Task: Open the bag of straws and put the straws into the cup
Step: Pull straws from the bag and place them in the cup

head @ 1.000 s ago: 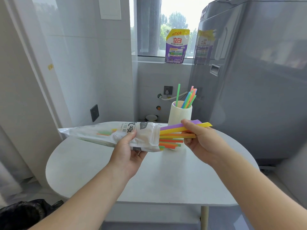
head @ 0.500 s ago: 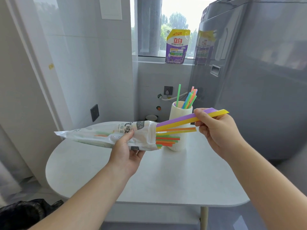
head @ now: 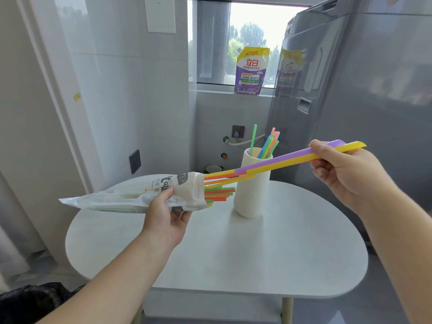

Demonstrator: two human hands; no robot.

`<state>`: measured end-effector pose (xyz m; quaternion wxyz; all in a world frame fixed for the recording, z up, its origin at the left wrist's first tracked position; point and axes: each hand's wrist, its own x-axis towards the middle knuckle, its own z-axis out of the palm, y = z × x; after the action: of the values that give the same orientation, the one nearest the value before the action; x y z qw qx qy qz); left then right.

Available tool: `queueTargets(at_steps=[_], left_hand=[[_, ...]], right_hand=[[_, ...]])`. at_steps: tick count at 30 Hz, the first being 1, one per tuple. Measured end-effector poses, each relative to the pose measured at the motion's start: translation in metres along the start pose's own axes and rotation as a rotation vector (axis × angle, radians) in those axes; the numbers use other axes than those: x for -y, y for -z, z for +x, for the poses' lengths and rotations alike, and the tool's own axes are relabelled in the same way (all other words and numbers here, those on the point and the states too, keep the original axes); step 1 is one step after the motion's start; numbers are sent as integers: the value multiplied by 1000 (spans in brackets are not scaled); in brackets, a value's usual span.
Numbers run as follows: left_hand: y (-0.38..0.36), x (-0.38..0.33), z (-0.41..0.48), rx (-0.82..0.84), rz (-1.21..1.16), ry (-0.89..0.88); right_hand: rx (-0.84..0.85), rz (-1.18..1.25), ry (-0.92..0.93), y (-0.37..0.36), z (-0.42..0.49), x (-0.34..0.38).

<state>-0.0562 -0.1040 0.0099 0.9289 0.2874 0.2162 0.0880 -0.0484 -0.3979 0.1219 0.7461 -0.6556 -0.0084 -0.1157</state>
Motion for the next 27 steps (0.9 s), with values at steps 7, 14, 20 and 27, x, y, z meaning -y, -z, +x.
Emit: queueTargets(at_steps=[7,14,20,27], left_hand=[[4,-1,8,-34,-16,-2],[2,7,7,-11,13,4],[-8,34,-2,46,75,73],[-14,53,-4,67,126,116]], right_hand=[[-61,-83,59,26,3,24],[-219,-61,179,35,0,49],[-282,-219,305,25,0,64],[-291,-381,347,19,8,72]])
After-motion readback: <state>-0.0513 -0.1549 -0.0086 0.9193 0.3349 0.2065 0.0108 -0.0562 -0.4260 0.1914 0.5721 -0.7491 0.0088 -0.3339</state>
